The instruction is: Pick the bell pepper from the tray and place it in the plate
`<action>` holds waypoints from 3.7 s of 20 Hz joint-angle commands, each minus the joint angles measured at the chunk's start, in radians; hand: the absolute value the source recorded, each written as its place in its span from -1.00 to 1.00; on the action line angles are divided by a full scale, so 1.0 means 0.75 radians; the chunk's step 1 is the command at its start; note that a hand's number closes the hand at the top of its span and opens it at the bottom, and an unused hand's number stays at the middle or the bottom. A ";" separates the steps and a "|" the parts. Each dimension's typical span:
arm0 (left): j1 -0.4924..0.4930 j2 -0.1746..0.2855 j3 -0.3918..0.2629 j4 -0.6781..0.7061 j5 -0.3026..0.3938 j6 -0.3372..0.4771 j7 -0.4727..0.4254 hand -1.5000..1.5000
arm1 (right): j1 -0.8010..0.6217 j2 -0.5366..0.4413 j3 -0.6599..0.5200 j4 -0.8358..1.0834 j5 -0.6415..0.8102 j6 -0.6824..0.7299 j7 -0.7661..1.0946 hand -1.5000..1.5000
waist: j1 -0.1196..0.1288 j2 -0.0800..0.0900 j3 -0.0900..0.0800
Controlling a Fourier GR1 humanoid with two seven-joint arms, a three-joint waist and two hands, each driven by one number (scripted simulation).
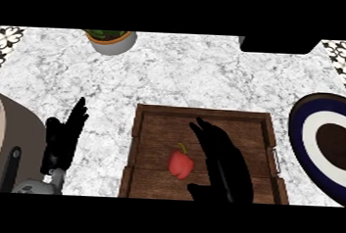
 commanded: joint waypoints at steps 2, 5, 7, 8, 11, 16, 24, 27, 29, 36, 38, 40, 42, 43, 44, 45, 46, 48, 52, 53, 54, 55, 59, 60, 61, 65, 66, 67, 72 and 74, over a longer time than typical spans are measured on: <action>0.046 -0.017 -0.008 -0.030 -0.004 -0.002 -0.009 0.00 | -0.170 0.049 0.014 -0.060 0.089 0.443 0.336 -1.00 | 0.013 0.002 0.000; -0.004 0.017 0.028 -0.003 -0.005 -0.027 0.010 0.00 | -0.227 0.172 0.025 -0.055 0.017 0.676 0.490 -1.00 | 0.014 0.007 0.001; 0.022 -0.048 -0.040 -0.029 -0.054 0.023 0.005 0.00 | -0.244 0.237 0.015 -0.041 -0.057 0.814 0.584 -1.00 | 0.013 0.007 0.001; 0.053 0.001 -0.022 -0.108 -0.039 0.007 0.047 0.00 | -0.225 0.287 0.033 -0.024 -0.056 0.845 0.657 -1.00 | 0.021 0.003 0.002; 0.033 -0.025 -0.005 -0.064 -0.033 -0.005 0.044 0.00 | -0.324 0.326 -0.029 -0.023 -0.175 0.968 0.750 -1.00 | 0.017 0.007 0.002; -0.034 -0.079 0.007 0.016 -0.080 0.022 0.044 0.00 | -0.258 0.311 -0.077 0.065 -0.160 0.972 0.664 -1.00 | -0.002 0.009 0.003; 0.021 -0.064 0.049 -0.057 -0.104 -0.038 0.046 0.00 | -0.313 0.330 -0.081 0.144 -0.222 0.957 0.700 -1.00 | 0.005 0.007 0.004; 0.005 -0.053 0.108 -0.039 -0.075 -0.098 0.071 0.00 | -0.353 0.330 -0.099 0.203 -0.237 0.936 0.661 -1.00 | 0.008 0.008 0.004; 0.009 -0.067 0.099 -0.042 -0.110 -0.078 0.041 0.00 | -0.328 0.330 -0.057 0.223 -0.234 0.912 0.688 -1.00 | 0.009 0.008 0.004; 0.006 -0.052 0.167 -0.045 -0.111 -0.152 0.075 0.00 | -0.266 0.311 -0.101 0.329 -0.162 0.853 0.519 -1.00 | 0.006 0.008 0.004; -0.062 -0.153 0.155 0.142 -0.159 -0.130 -0.046 0.00 | -0.244 0.330 -0.023 0.296 -0.168 0.811 0.571 -1.00 | 0.001 0.009 0.003; -0.035 -0.096 0.200 0.027 -0.129 -0.171 0.049 0.00 | -0.331 0.330 -0.050 0.374 -0.229 0.807 0.593 -1.00 | 0.010 0.009 0.004; 0.043 -0.139 0.147 -0.074 -0.188 -0.102 0.079 0.00 | -0.211 0.330 -0.002 0.295 -0.143 0.824 0.597 -1.00 | 0.007 0.007 0.004; -0.022 -0.144 0.199 0.039 -0.168 -0.149 0.027 0.00 | -0.326 0.330 -0.079 0.427 -0.213 0.796 0.532 1.00 | 0.009 0.009 0.004; 0.045 -0.135 0.151 -0.080 -0.194 -0.137 0.083 0.00 | -0.297 0.318 -0.079 0.375 -0.131 0.900 0.498 1.00 | 0.008 0.007 0.004; -0.001 -0.183 0.135 -0.073 -0.218 -0.106 0.122 0.00 | -0.275 0.298 -0.088 0.375 -0.119 0.882 0.415 1.00 | 0.006 0.008 0.004; 0.066 -0.140 0.169 -0.066 -0.189 -0.170 0.060 0.00 | -0.290 0.315 -0.074 0.450 -0.060 0.802 0.344 1.00 | 0.009 0.008 0.004; 0.003 -0.192 0.181 -0.006 -0.236 -0.123 0.061 0.00 | -0.248 0.329 -0.061 0.344 -0.027 0.861 0.400 1.00 | 0.004 0.008 0.004; 0.068 -0.193 0.188 -0.046 -0.248 -0.163 0.024 0.00 | -0.284 0.287 -0.132 0.376 0.028 0.879 0.303 1.00 | 0.006 0.008 0.004; 0.041 -0.179 0.217 0.005 -0.206 -0.205 0.008 0.00 | -0.283 0.304 -0.090 0.383 0.086 0.837 0.352 1.00 | 0.005 0.008 0.004; 0.026 -0.179 0.205 -0.070 -0.227 -0.177 0.094 0.00 | -0.363 0.330 -0.074 0.370 0.045 0.855 0.448 1.00 | 0.009 0.008 0.004; -0.019 -0.150 0.249 0.002 -0.205 -0.209 0.055 0.00 | -0.334 0.322 -0.095 0.397 0.139 0.775 0.384 1.00 | 0.004 0.009 0.004; 0.031 -0.205 0.197 -0.062 -0.239 -0.152 0.085 0.00 | -0.272 0.163 -0.038 0.210 0.277 0.670 0.353 1.00 | -0.005 0.003 0.004; 0.014 -0.186 0.207 -0.044 -0.256 -0.141 0.085 0.00 | -0.164 -0.018 -0.036 0.075 0.255 0.600 0.219 1.00 | -0.030 -0.001 0.005; 0.059 -0.212 0.203 -0.013 -0.250 -0.138 0.035 0.00 | -0.100 -0.067 -0.017 0.061 0.265 0.508 0.140 1.00 | -0.024 0.002 0.005; 0.082 -0.141 0.256 -0.071 -0.209 -0.185 0.049 0.00 | 0.071 -0.345 -0.115 -0.133 0.187 0.229 -0.183 1.00 | -0.046 -0.005 0.008; 0.033 -0.184 0.236 -0.045 -0.242 -0.134 0.082 0.00 | 0.127 -0.403 -0.136 -0.172 0.192 0.164 -0.229 1.00 | -0.054 -0.001 0.007; 0.097 -0.179 0.217 -0.097 -0.228 -0.159 0.082 0.00 | 0.202 -0.450 -0.135 -0.213 0.212 0.076 -0.266 1.00 | -0.051 -0.006 0.008; 0.101 -0.174 0.234 -0.092 -0.218 -0.173 0.075 0.00 | 0.314 -0.522 -0.360 -0.416 0.157 -0.187 -0.334 1.00 | -0.051 -0.004 0.006; 0.122 -0.182 0.215 -0.117 -0.246 -0.155 0.066 0.00 | 0.382 -0.602 -0.504 -0.462 0.086 -0.256 -0.360 1.00 | -0.042 -0.002 0.006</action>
